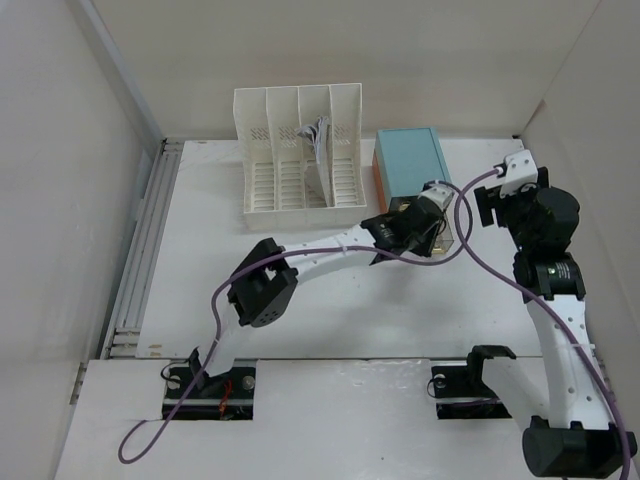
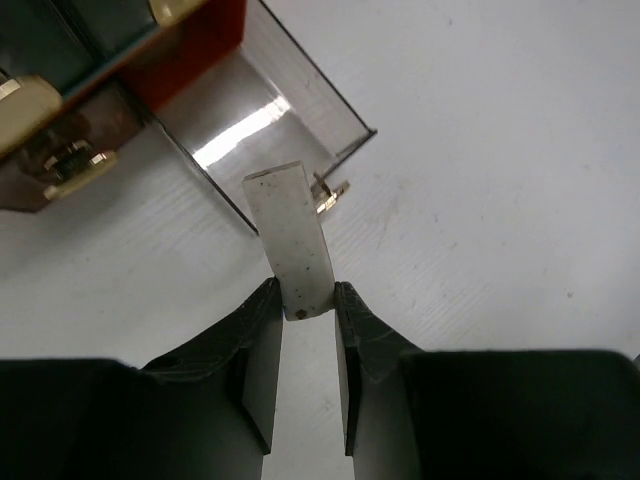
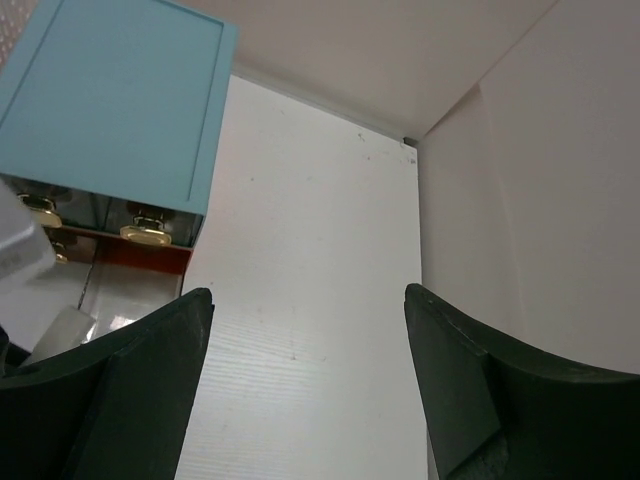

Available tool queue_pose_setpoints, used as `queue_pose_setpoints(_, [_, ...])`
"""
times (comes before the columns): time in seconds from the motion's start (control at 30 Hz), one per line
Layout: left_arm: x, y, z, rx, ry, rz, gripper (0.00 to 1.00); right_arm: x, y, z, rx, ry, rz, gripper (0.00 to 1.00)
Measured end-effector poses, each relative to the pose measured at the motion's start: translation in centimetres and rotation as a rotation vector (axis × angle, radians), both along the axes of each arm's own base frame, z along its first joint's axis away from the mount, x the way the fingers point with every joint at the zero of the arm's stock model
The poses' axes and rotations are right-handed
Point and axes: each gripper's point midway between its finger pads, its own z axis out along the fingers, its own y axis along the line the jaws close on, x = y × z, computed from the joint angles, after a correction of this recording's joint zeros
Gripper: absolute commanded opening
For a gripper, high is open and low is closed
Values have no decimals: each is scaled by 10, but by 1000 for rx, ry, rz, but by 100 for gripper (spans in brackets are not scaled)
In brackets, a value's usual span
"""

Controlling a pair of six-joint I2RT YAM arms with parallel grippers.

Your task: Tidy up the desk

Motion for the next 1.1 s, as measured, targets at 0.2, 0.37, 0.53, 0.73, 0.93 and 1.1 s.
queue_pose_setpoints(0.2, [31, -5, 24, -61, -28, 11, 0, 0, -5, 0, 2, -2, -15, 82])
queue_pose_setpoints(0.37, [41, -5, 13, -66, -15, -14, 0, -1, -8, 0, 6, -2, -22, 82])
queue_pose_setpoints(0.53, [42, -11, 1, -67, -13, -58, 0, -1, -11, 0, 9, -3, -23, 82])
queue_pose_setpoints(0.73, [47, -14, -11, -76, -5, -96, 0, -1, -10, 0, 14, -2, -7, 82])
queue_pose_setpoints(0.93, [62, -13, -20, -96, 12, -105, 14, 0, -13, -4, 17, 10, -11, 82])
queue_pose_setpoints(1.1, [74, -15, -26, -121, 29, -122, 39, 1, -11, -5, 19, 13, -4, 82])
